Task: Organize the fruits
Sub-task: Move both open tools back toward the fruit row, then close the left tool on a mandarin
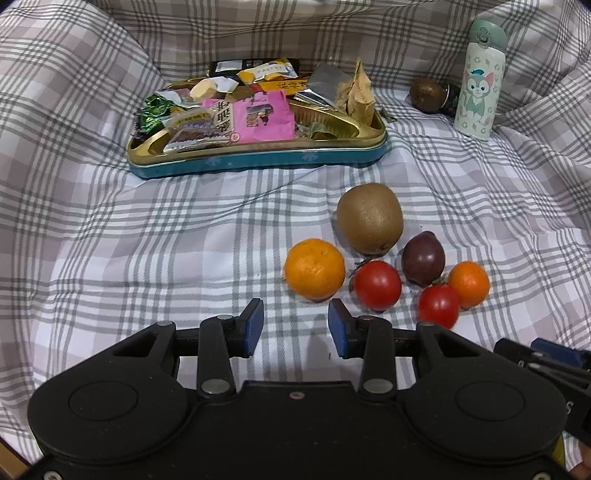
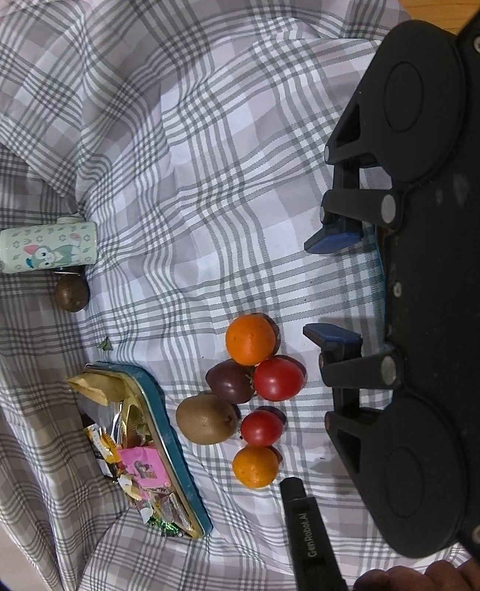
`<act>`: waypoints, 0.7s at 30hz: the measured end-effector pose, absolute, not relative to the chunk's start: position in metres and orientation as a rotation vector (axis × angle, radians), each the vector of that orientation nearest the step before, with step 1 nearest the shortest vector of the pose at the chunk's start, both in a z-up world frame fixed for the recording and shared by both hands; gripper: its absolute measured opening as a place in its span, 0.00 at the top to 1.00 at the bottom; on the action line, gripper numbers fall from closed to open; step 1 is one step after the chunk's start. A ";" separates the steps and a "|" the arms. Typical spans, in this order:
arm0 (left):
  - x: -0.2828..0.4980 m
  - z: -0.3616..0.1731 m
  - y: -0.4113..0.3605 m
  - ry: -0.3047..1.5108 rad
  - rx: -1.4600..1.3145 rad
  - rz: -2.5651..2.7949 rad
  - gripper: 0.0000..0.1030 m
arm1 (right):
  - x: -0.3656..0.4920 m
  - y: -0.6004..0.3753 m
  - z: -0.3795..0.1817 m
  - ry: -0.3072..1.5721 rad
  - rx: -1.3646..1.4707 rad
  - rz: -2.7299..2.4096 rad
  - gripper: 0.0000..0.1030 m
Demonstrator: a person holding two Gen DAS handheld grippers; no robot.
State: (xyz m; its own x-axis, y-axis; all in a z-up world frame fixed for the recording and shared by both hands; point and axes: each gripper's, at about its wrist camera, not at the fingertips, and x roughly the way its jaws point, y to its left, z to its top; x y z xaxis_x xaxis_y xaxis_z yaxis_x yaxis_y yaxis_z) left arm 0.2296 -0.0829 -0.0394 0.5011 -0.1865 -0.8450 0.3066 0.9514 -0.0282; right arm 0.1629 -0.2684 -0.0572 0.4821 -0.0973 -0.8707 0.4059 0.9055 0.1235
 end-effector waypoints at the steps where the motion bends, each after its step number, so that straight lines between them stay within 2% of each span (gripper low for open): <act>1: 0.231 -0.040 -0.084 1.002 0.127 -0.304 0.54 | 0.163 -0.269 -0.058 1.029 0.339 -0.314 0.56; 12: 0.248 -0.046 -0.096 1.002 0.118 -0.318 0.54 | 0.164 -0.273 -0.064 1.036 0.362 -0.324 0.56; 21: 0.263 -0.059 -0.098 1.046 0.085 -0.287 0.48 | 0.163 -0.274 -0.065 1.028 0.359 -0.331 0.56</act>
State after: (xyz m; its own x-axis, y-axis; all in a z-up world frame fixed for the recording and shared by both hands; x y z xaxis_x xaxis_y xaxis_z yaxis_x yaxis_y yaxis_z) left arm 0.2630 -0.0980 -0.0591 0.4676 -0.1937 -0.8625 0.2739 0.9594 -0.0670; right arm 0.1634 -0.2736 -0.0652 0.4773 -0.0985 -0.8732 0.4292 0.8933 0.1338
